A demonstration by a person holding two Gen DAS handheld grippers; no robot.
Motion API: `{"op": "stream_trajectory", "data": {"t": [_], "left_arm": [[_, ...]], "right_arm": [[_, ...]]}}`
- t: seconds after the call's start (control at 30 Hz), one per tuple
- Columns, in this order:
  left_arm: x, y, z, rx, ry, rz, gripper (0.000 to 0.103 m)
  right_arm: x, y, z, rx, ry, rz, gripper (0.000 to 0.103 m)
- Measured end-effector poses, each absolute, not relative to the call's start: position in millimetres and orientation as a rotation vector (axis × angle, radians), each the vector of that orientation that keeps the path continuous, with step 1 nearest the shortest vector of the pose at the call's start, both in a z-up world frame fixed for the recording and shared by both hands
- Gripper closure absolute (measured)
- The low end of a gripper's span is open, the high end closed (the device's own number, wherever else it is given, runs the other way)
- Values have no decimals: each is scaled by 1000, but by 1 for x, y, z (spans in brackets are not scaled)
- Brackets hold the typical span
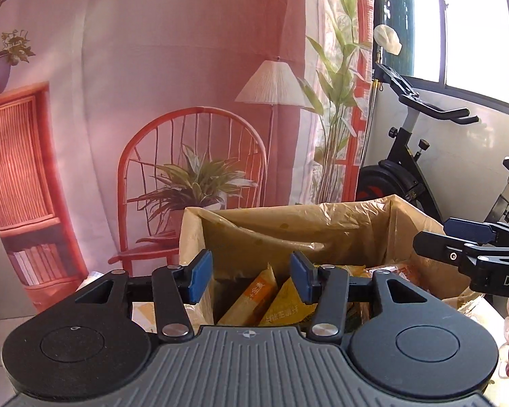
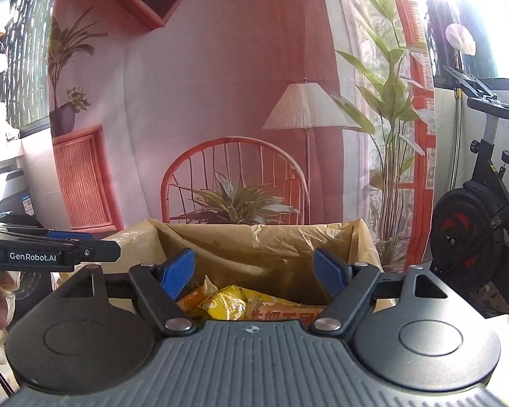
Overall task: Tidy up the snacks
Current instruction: 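Open both grippers to drop the packets into the box, then lower both grippers back toward the remaining snacks beside the box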
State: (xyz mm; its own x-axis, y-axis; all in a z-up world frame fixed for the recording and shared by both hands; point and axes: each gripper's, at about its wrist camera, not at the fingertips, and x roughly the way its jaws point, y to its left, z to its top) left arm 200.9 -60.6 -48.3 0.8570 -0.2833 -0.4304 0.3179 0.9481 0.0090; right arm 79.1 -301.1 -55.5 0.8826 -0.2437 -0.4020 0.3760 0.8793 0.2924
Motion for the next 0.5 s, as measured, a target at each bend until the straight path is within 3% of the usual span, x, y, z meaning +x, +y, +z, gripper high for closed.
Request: {"op": "stream_trajectory", "data": {"t": [0.2, 0.27, 0.5], "left_arm": [[169, -25, -37, 60, 446, -281, 50], [156, -12, -38, 47, 453, -269, 50], [120, 22, -65, 39, 516, -251, 50]], "right_arm": [[48, -280, -43, 401, 334, -267, 32], [38, -272, -44, 419, 332, -241, 44], [11, -247, -63, 470, 369, -214, 52]]}}
